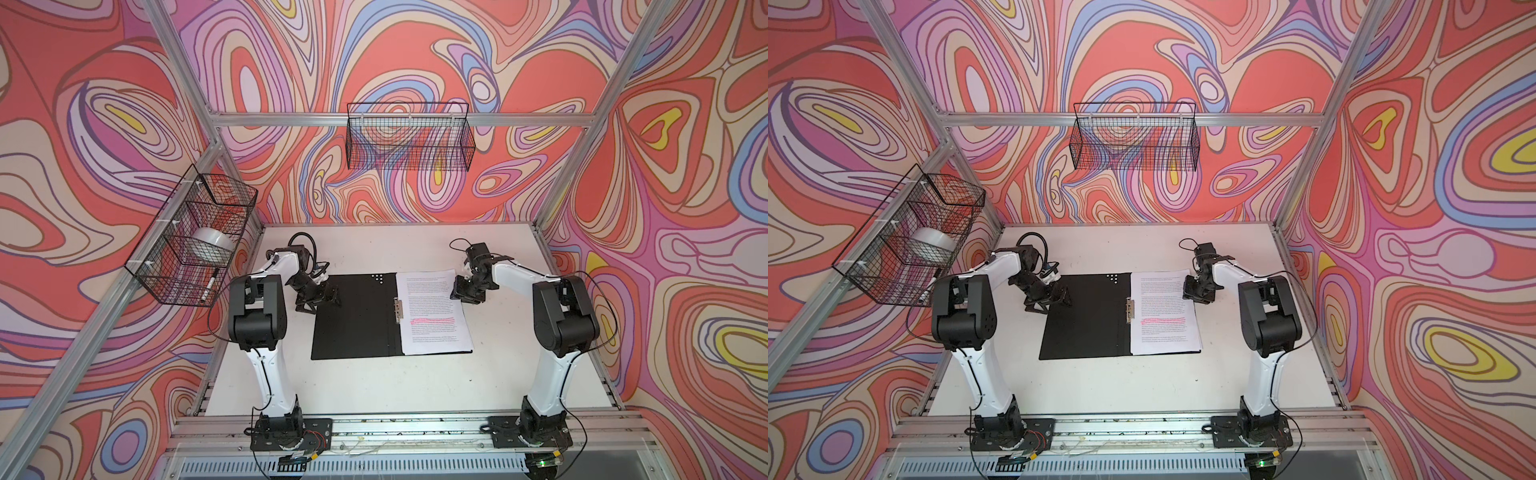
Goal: Put the files into the folder
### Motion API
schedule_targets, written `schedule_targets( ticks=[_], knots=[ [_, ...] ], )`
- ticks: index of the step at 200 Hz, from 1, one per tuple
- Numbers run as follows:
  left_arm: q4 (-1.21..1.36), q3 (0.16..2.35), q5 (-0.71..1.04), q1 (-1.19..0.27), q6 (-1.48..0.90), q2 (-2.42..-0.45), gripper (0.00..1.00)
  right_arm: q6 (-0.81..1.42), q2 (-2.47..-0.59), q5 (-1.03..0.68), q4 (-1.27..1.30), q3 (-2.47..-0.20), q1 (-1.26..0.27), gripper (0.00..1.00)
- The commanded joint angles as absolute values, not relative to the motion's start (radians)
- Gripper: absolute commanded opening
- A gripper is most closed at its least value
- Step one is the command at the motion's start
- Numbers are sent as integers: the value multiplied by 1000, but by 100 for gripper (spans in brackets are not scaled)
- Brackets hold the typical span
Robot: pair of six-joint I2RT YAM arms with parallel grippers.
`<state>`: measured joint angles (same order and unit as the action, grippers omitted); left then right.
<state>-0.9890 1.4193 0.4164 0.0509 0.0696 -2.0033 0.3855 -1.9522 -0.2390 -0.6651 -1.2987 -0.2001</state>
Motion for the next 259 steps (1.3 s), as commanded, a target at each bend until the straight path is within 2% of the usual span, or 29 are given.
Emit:
schedule_targets(
  ticks=[1, 105, 190, 259],
  knots=[
    [-983, 1368, 348, 46, 68, -1955, 100, 386, -1982, -183, -781, -1262, -211, 44],
    [-1014, 1379, 393, 40, 77, -2031, 100, 384, -1981, -221, -806, -1262, -210, 45],
    [-1047, 1417, 528, 38, 87, -2069, 100, 381, -2026, -245, -816, -1284, -210, 45],
    [-1080, 1421, 686, 40, 152, -1996, 100, 376, -2052, -252, -825, -1282, -210, 45]
  ],
)
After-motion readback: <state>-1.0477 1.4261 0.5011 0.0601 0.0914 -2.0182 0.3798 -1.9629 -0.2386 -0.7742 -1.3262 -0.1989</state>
